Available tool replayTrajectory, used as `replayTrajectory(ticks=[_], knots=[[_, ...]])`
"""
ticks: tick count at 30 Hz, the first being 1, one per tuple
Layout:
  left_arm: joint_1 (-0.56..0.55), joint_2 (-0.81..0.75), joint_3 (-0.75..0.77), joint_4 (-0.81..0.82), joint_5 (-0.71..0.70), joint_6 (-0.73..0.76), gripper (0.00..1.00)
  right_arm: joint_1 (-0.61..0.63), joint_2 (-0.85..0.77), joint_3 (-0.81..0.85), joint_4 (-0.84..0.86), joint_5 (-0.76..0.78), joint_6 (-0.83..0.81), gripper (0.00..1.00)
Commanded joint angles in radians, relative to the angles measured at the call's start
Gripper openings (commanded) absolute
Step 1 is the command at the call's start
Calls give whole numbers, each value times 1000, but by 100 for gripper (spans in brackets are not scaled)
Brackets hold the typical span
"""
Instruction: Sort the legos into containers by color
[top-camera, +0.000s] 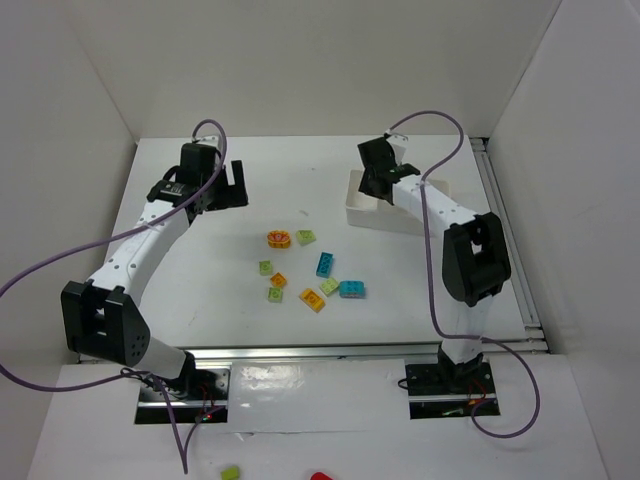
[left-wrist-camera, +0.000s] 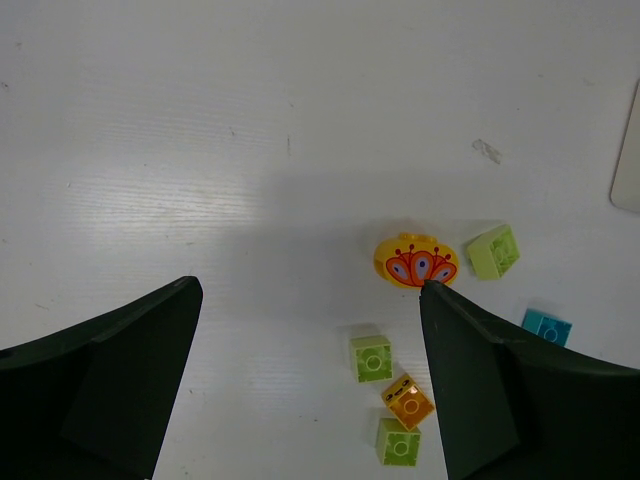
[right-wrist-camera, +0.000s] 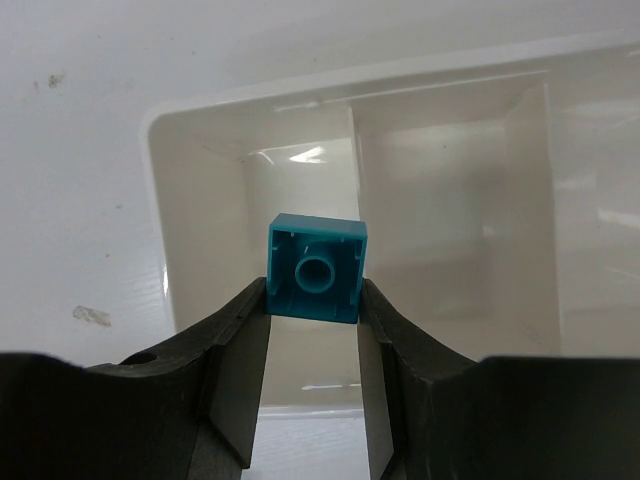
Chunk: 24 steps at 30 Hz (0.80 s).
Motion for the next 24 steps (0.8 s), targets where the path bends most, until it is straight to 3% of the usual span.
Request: replayTrajectory(ticks=[1,2,6,8,17,21,24], knots=[[-5,-31,27,-5,17,-16,100,-5,20,64,48,-26,-17,32],[-5,-31,27,-16,17,-16,100,-5,34,74,49,-26,-29,33],[-5,-31,27,-37,17,-16,100,5,52,122,-2,6,-39,71],[-5,-31,27,-47,17,-7,100,18,14,87,18,20,-63,83],[-5,-49,27,-47,-23,2,100,145,-254,-192,18,-114,-94,85],[-5,-49,27,-47,-23,-10,100,273,-247,-287,-8,-149,-27,96],[-5,-40,27,-47,-23,-21,100,345,-187,-297,-8,-178,35,99]])
